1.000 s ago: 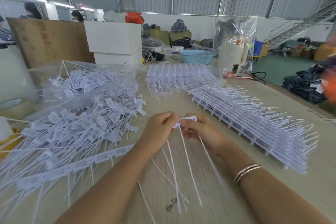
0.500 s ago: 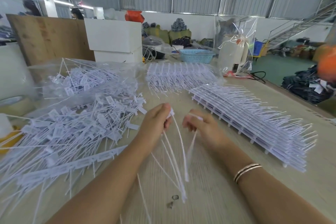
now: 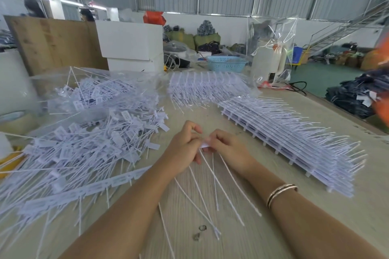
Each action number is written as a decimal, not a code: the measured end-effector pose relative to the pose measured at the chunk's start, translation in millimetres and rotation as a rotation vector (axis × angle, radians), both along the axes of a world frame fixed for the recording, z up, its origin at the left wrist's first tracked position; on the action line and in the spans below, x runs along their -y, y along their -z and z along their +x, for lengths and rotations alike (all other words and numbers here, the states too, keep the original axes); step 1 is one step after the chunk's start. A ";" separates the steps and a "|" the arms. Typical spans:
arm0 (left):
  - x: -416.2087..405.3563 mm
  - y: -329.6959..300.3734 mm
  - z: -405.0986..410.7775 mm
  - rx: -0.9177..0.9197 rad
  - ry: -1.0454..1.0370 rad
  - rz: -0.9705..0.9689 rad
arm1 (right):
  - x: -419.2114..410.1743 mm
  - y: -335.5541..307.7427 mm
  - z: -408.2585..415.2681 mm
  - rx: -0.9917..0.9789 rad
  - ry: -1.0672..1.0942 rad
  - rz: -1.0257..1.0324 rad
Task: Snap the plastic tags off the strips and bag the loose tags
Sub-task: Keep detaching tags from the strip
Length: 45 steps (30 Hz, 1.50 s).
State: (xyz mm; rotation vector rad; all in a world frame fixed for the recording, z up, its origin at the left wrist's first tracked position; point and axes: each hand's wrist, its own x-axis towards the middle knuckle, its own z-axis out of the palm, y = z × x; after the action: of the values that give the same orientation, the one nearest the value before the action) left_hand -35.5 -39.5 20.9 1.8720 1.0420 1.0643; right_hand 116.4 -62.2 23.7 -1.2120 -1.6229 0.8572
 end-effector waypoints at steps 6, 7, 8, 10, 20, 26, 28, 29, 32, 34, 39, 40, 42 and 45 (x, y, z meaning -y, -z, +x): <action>-5.7 3.1 -9.4 -0.390 0.002 0.031 | 1.1 -0.5 4.2 -0.089 -0.079 0.051; -6.0 4.0 -9.4 -0.378 0.028 0.000 | 1.0 0.2 4.8 -0.071 -0.114 0.029; -6.2 4.4 -9.4 -0.354 0.053 -0.023 | 1.3 0.1 5.0 -0.049 -0.143 0.011; -6.3 3.9 -9.6 -0.277 0.092 -0.059 | 1.0 -0.1 5.8 -0.015 -0.158 0.003; -8.8 -7.7 -23.5 0.117 0.082 -0.162 | -3.8 -3.2 18.8 -0.253 0.154 0.136; -0.8 -17.3 -17.0 -0.073 0.135 -0.076 | -11.2 7.0 5.5 0.356 0.348 0.088; -0.6 -16.3 -18.5 -0.139 0.093 -0.007 | -7.8 2.0 4.3 0.267 0.358 0.142; 0.3 -15.8 -18.7 -0.175 0.075 0.032 | -4.1 -0.5 3.2 0.202 0.307 0.137; 4.4 -14.9 -14.6 -0.264 0.073 0.094 | 4.7 -2.3 -3.7 0.241 0.072 0.054; 4.9 -14.3 -12.7 -0.296 0.061 0.099 | 2.7 -0.6 -6.6 0.253 0.008 0.074; 1.2 -18.7 -23.1 -0.572 -0.030 0.207 | -0.9 -5.1 -0.6 -0.046 0.042 0.128; 0.6 -18.6 -23.5 -0.586 -0.020 0.188 | -0.7 -5.1 0.0 -0.066 0.022 0.132; -0.6 -17.3 -21.5 -0.538 0.017 0.142 | 0.3 -3.4 0.3 -0.112 -0.071 0.094; 0.2 -13.6 -18.6 -0.432 0.054 0.084 | 2.3 -1.4 -2.3 -0.142 -0.177 0.002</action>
State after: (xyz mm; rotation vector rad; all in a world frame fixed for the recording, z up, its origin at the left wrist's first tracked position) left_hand -54.1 -39.7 34.6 2.2458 1.1890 0.6945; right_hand 114.1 -64.5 25.1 -0.9932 -1.6314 1.0286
